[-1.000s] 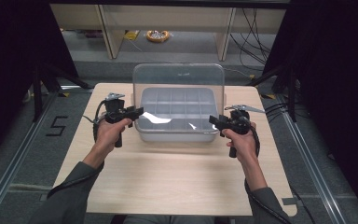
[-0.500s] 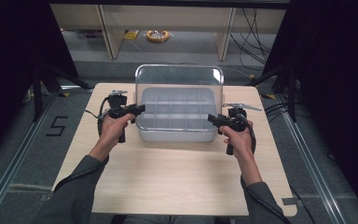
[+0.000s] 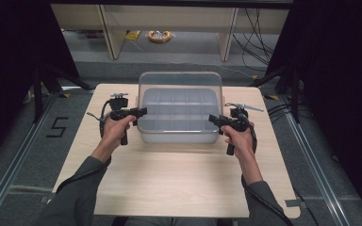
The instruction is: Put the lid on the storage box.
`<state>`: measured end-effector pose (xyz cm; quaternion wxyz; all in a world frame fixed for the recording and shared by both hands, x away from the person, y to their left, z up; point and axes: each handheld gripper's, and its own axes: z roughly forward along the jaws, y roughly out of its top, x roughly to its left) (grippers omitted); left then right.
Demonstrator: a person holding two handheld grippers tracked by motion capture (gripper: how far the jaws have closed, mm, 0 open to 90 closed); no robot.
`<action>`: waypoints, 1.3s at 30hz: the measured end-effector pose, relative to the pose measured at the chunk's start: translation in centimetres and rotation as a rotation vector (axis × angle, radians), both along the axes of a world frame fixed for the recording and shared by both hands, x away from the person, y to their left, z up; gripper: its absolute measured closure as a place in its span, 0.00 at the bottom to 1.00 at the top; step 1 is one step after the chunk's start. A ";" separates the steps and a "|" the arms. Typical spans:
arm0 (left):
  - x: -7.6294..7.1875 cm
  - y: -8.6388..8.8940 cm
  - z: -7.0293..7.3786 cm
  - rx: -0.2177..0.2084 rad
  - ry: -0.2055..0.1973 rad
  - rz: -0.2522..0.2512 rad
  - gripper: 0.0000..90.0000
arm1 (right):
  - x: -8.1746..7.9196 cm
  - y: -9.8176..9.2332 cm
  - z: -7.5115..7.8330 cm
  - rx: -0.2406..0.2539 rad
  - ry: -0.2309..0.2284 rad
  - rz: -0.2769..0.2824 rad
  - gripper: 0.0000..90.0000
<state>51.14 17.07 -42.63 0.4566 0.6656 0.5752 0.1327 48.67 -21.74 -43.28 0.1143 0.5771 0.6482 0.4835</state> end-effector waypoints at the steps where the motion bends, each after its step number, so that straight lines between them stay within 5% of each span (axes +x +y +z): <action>1: 0.1 0.0 -0.1 -0.001 0.000 0.003 0.61 | 0.1 0.2 -0.1 0.002 0.008 -0.007 0.53; 4: 0.3 0.2 -0.3 0.000 0.000 0.008 0.61 | 0.4 0.1 -0.3 -0.028 -0.020 0.001 0.53; 12: 0.2 0.2 0.3 0.003 -0.003 0.007 0.61 | 0.4 0.5 0.3 0.018 0.014 -0.015 0.54; 15: 0.2 0.0 0.8 0.009 -0.015 0.002 0.62 | 0.4 0.0 0.6 -0.003 -0.023 -0.012 0.54; 20: 0.7 -0.4 0.9 0.024 -0.013 0.010 0.62 | 0.3 0.2 0.6 0.018 0.004 -0.035 0.54; 26: 1.0 -0.3 0.9 0.031 -0.005 0.020 0.63 | 0.8 0.0 -0.2 -0.005 -0.028 -0.016 0.54; 34: 1.2 0.1 0.2 0.027 0.007 0.027 0.62 | 0.8 0.4 -0.5 -0.014 -0.025 -0.011 0.54; 36: 1.3 0.1 -0.2 0.025 0.011 0.022 0.62 | 0.6 0.6 -0.6 0.028 0.024 -0.037 0.54; 39: 1.4 -0.1 -0.5 0.012 0.015 0.024 0.62 | 0.7 0.4 -1.0 0.034 0.022 -0.033 0.53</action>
